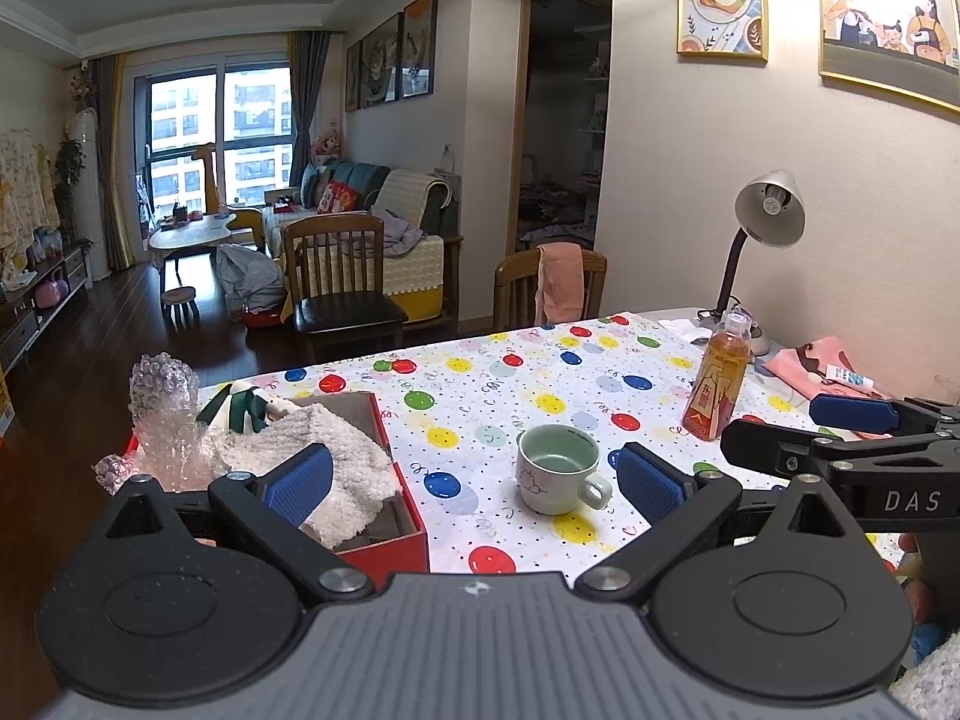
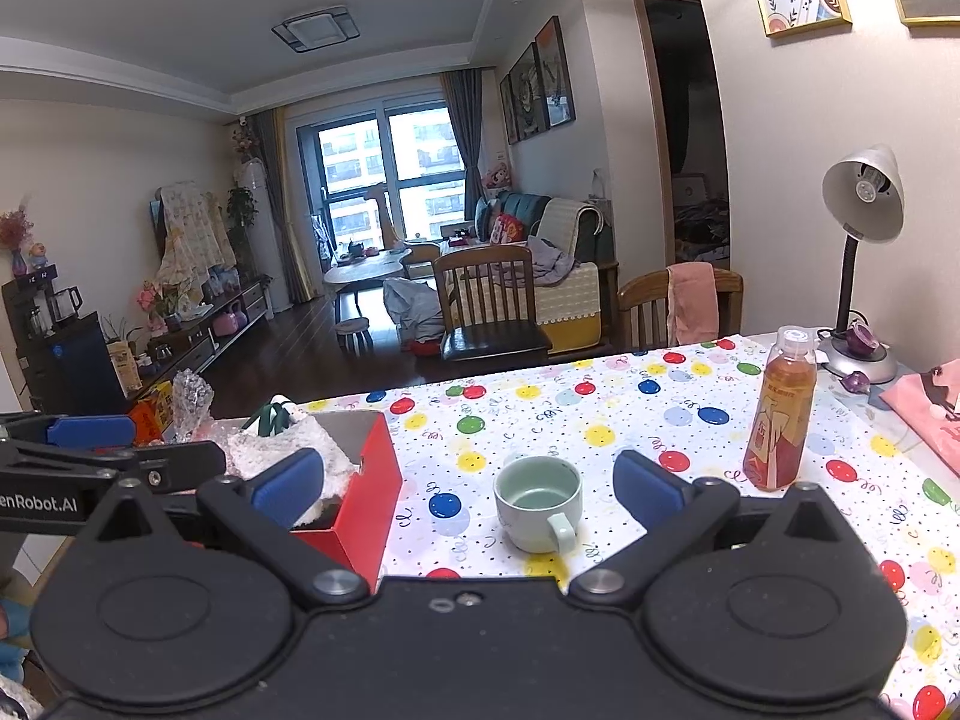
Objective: Organize soft objects
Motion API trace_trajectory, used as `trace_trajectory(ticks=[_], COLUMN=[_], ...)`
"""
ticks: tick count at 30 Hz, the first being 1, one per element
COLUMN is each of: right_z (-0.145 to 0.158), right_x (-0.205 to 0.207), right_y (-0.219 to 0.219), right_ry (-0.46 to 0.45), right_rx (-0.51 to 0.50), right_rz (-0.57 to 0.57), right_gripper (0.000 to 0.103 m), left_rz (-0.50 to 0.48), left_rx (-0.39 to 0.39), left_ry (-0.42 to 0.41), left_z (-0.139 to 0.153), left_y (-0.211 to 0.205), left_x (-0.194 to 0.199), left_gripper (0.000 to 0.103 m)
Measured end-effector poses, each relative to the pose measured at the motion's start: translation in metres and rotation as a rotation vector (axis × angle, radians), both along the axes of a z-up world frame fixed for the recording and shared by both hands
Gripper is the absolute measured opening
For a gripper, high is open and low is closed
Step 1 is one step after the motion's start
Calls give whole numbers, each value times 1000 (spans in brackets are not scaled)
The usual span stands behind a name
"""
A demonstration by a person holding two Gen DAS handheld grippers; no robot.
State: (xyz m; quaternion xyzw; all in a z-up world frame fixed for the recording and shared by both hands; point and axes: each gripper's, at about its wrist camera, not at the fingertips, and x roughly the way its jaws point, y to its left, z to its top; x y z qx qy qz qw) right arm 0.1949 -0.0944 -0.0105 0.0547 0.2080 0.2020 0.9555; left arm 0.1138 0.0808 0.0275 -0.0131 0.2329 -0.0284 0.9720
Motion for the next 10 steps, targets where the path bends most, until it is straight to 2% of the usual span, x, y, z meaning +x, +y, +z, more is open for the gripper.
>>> trace_trajectory(ticks=[10], right_z=[0], right_x=[-1], right_y=[-1], right_ry=[1], right_rx=[0], right_rz=[2], right_gripper=[103], left_rz=[-3], left_rx=[-15], left_ry=[13], left_z=[-4], left_y=[6], left_x=[3], left_gripper=[102])
